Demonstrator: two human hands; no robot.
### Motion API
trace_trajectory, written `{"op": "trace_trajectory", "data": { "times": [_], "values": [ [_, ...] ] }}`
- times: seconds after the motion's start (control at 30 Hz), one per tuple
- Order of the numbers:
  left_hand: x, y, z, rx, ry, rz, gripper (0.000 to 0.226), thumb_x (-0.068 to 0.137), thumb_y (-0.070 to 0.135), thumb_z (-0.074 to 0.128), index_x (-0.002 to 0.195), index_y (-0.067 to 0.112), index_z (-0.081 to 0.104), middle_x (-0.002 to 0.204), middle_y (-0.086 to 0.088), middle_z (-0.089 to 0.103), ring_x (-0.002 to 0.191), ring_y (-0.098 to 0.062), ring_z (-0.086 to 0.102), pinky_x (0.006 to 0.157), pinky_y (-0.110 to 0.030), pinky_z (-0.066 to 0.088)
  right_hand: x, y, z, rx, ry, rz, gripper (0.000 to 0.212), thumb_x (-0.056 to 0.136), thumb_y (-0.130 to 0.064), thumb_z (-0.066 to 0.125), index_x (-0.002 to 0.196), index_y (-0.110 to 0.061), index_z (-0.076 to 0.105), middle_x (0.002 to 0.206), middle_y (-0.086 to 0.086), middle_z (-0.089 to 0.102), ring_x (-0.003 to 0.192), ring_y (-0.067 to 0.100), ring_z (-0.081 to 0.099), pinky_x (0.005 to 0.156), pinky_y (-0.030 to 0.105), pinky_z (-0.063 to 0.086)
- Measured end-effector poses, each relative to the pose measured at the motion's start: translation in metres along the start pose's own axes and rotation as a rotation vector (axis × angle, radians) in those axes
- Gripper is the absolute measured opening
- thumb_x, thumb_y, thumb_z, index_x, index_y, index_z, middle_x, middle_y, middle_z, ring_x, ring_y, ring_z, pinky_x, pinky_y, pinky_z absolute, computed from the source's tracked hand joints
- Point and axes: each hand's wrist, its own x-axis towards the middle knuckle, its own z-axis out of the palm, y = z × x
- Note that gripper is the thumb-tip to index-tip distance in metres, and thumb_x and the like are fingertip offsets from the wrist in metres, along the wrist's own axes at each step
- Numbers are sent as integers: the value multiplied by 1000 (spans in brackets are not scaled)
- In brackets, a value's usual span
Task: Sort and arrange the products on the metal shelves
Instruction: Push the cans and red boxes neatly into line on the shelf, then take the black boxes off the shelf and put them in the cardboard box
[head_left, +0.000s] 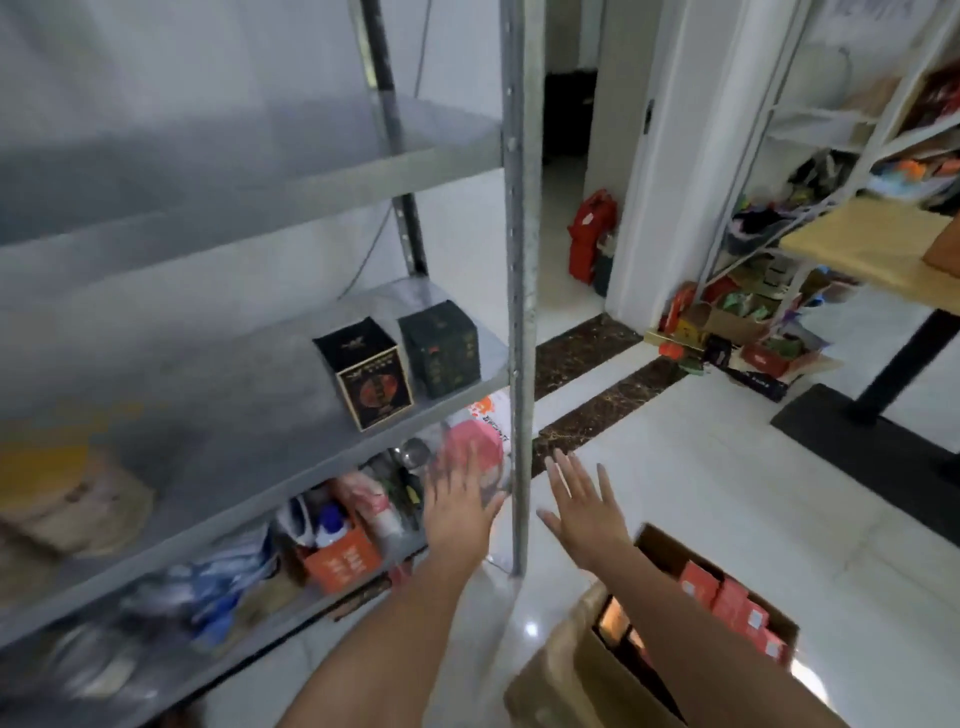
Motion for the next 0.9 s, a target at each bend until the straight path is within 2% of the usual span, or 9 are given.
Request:
{"op": "trace_trajectory", "data": {
  "times": [0.07, 0.17, 0.27, 0.33, 0.4, 0.5, 0.73, 0.8, 0.9],
  "values": [
    [-7, -33, -23, 5, 61, -97, 80, 98, 62, 20, 150, 17, -21, 159, -9, -24, 148, -29, -19, 116, -46, -15, 19, -30, -34, 11, 93, -115, 71, 102, -55, 19, 155, -17, -8, 163, 6, -15, 149, 22, -19, 114, 45, -18],
    [-21, -84, -50, -37, 138, -226, 79, 98, 60, 20, 146, 19, -27, 152, -5, -35, 146, -28, -24, 118, -46, -12, 43, -79, -76, 3, 208, -229, 73, 101, -54, 24, 156, -15, -5, 163, 9, -12, 150, 25, -13, 117, 48, -12],
    [-30, -126, -69, -38, 154, -346, 78, 100, 58, 18, 148, 16, -26, 155, -7, -34, 145, -28, -27, 116, -45, -17, 65, -126, -112, 107, 225, -233, 81, 100, -50, 36, 154, -13, -12, 162, 11, -16, 150, 26, -11, 121, 47, -5],
    [-31, -146, -77, -44, 148, -399, 77, 101, 57, 19, 150, 15, -25, 156, -9, -32, 145, -28, -28, 116, -46, -16, 76, -152, -130, 251, 254, -236, 88, 97, -46, 49, 155, -11, -7, 163, 13, -9, 151, 28, -4, 122, 44, 4],
    [-27, -162, -83, -67, 136, -416, 78, 101, 57, 19, 149, 15, -26, 156, -9, -34, 144, -28, -29, 116, -46, -16, 88, -174, -144, 369, 283, -248, 91, 94, -43, 57, 156, -12, -2, 163, 12, -5, 151, 28, 0, 121, 41, 8],
    [-17, -181, -87, -64, 119, -436, 78, 100, 58, 19, 149, 16, -25, 156, -8, -34, 144, -28, -29, 116, -45, -17, 111, -197, -160, 439, 262, -174, 100, 89, -47, 63, 156, -14, -3, 163, 12, -6, 151, 27, -2, 121, 37, 6],
    [1, -220, -70, -127, 137, -402, 80, 99, 60, 22, 153, 15, -18, 159, -8, -27, 146, -28, -24, 117, -44, -13, 159, -209, -165, 423, 151, -55, 113, 80, -54, 72, 156, -16, -2, 162, 19, -8, 150, 35, -3, 120, 45, 9],
    [5, -228, -64, -159, 118, -369, 82, 99, 61, 23, 152, 16, -19, 159, -8, -28, 146, -28, -26, 117, -44, -14, 163, -210, -159, 385, 136, -43, 110, 80, -50, 74, 156, -15, 3, 161, 20, -4, 148, 38, 2, 119, 46, 15],
    [7, -239, -53, -184, 59, -338, 82, 98, 62, 22, 153, 16, -18, 158, -7, -28, 146, -27, -25, 118, -45, -13, 164, -211, -151, 347, 225, -23, 102, 79, -45, 76, 154, -16, 15, 158, 22, 10, 143, 40, 15, 112, 46, 29]
  ]
}}
